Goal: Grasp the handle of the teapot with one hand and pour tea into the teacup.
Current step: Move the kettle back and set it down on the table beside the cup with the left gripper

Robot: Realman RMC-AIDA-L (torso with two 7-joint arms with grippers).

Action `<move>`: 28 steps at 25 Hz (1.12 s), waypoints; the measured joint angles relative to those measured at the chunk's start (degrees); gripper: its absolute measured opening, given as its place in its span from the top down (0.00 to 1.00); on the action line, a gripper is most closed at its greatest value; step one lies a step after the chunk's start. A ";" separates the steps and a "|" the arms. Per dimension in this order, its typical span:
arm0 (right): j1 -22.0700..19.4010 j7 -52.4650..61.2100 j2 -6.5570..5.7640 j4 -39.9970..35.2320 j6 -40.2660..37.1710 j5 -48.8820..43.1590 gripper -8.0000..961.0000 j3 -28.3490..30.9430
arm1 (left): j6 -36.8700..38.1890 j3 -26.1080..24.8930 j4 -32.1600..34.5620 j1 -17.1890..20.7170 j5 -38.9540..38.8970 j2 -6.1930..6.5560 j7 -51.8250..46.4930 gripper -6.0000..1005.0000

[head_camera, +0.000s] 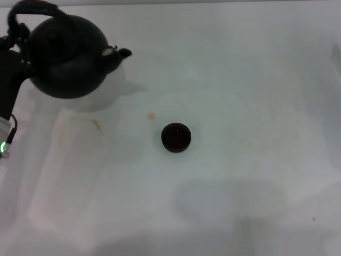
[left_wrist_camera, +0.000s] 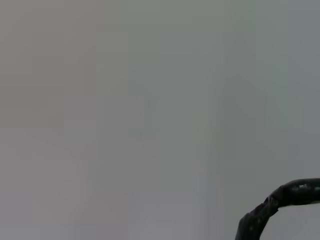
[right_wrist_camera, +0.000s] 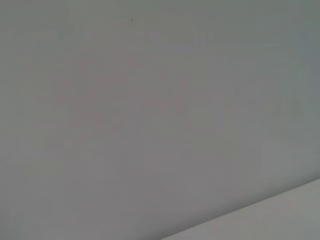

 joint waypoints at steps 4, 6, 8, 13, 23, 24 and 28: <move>0.05 0.02 0.00 -0.13 -0.01 0.00 0.14 -0.13 | 0.96 -1.84 -1.89 0.97 0.29 0.02 0.00 0.89; 0.13 0.03 0.00 -0.25 -0.01 0.00 0.14 -0.15 | 1.64 -2.07 -2.88 1.25 0.29 -0.01 0.00 0.89; 0.17 0.03 0.00 -0.39 -0.01 0.00 0.14 -0.15 | 2.05 -2.10 -3.70 1.43 0.29 -0.02 0.00 0.89; 0.26 0.04 -0.02 -0.50 -0.01 0.00 0.14 -0.15 | 3.01 -2.09 -6.15 2.19 0.27 -0.04 -0.26 0.89; 0.51 0.04 -0.12 -0.54 -0.18 0.00 0.14 -0.08 | 4.59 -2.14 -7.58 6.79 -0.02 0.16 -5.55 0.89; 0.71 0.04 -0.16 -0.58 -0.65 0.00 0.14 -0.07 | 4.60 -2.17 -7.60 7.45 0.06 0.15 -5.56 0.89; 0.93 -0.10 -0.18 -0.63 -1.14 0.00 0.14 -0.10 | 4.51 -1.82 -7.60 7.68 0.32 0.19 -5.55 0.89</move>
